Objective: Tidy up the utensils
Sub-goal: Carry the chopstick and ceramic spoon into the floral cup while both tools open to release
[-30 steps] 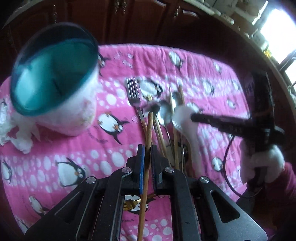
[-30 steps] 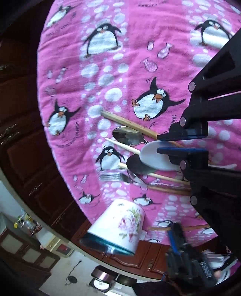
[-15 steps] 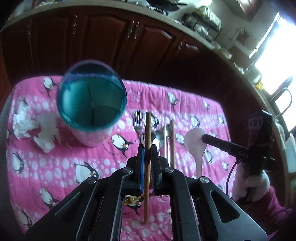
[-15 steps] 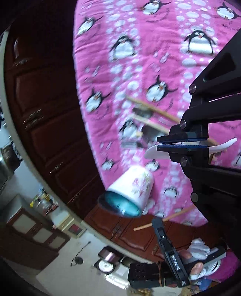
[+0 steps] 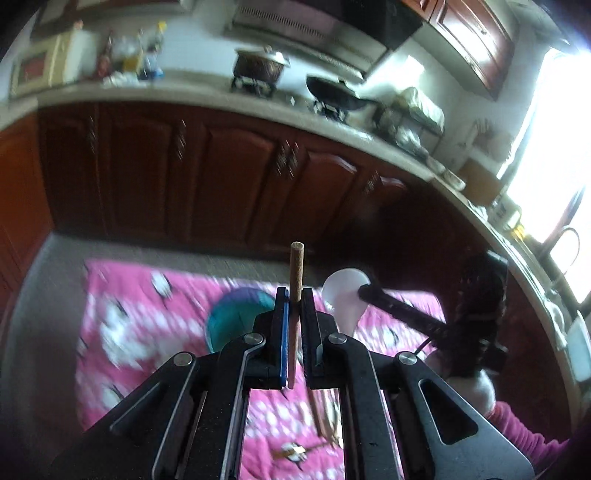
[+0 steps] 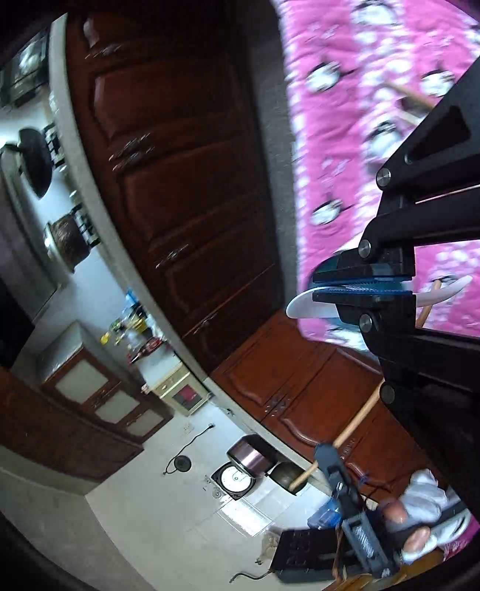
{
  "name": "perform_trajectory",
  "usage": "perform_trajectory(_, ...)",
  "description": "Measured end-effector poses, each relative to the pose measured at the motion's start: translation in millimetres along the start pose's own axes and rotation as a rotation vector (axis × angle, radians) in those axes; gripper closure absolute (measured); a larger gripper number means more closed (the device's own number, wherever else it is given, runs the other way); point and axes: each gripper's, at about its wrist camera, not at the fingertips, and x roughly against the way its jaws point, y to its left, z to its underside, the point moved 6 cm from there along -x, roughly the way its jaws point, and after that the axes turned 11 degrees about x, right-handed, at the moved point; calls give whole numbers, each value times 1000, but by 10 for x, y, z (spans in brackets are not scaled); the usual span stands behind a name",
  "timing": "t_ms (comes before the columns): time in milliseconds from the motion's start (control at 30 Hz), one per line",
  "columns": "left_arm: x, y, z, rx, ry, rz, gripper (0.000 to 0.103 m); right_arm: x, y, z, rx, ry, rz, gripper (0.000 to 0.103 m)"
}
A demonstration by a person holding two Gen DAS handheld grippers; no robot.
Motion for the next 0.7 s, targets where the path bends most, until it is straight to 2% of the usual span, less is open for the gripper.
perform_trajectory(133,-2,183,-334,-14,-65,-90,98,-355,42,-162,49,-52,56,101)
perform_trajectory(267,-202,376,-424,-15,-94,-182,98,-706,-6,-211,66,-87,112,101)
perform_trajectory(367,-398,487,-330,-28,-88,-233,98,-874,-43,-155,88,-84,143,101)
perform_trajectory(467,-588,524,-178,-40,-53,-246,98,-949,-82,-11,123,-77,176,101)
perform_trajectory(700,-881,595,101,-30,9,-255,98,-851,-99,338,147,1,155,101)
